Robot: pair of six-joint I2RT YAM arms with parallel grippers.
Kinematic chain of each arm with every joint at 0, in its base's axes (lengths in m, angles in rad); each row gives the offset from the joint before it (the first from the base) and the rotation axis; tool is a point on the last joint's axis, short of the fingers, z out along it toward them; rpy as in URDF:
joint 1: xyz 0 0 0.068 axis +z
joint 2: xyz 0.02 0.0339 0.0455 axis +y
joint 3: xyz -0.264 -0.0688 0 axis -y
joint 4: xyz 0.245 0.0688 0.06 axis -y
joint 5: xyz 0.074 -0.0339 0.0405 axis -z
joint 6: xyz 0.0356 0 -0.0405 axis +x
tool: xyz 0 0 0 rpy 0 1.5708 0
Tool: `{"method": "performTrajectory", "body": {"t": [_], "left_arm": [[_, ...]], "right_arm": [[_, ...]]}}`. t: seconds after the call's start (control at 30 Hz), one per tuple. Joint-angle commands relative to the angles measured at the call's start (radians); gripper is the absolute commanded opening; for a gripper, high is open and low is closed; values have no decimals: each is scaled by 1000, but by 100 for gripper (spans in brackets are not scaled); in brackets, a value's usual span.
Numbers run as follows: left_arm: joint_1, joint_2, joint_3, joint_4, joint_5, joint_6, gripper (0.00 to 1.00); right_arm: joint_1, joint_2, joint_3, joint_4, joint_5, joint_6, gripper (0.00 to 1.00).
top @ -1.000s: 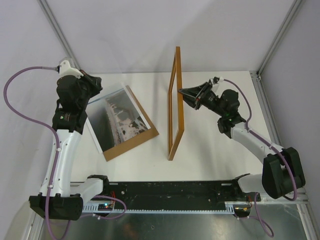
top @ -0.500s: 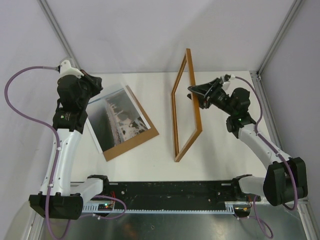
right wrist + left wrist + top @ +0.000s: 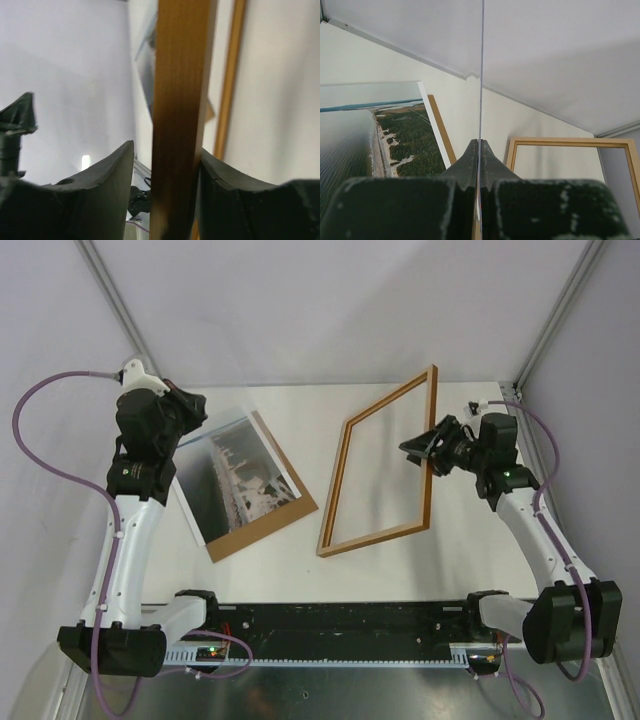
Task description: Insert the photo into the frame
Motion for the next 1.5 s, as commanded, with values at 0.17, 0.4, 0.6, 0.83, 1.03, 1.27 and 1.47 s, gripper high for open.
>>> {"method": "performTrajectory", "body": {"t": [0.17,0.4,0.6,0.83,1.03,1.27,1.47], "left_arm": [[5,2,53,45,15,22,0],[4,8,92,36,15,50,0],[4,13,142,25,-10,58,0],[4,18,187,19,-46,55,0],[4,12,232,15,-95,53,0],[4,15,259,3,-98,57,0],[4,17,262,1,-91,58,0]], "right_arm": [[-98,-40,23,-299,32,-341,9],[-255,-66,21,-294,-120,-349,0],[-262,-66,21,-111,-257,-164,0],[-181,-45,21,181,-271,69,0],[-42,50,19,272,-205,66,0],[29,190,-30,552,-218,155,0],[36,276,-119,699,-235,174,0]]}}
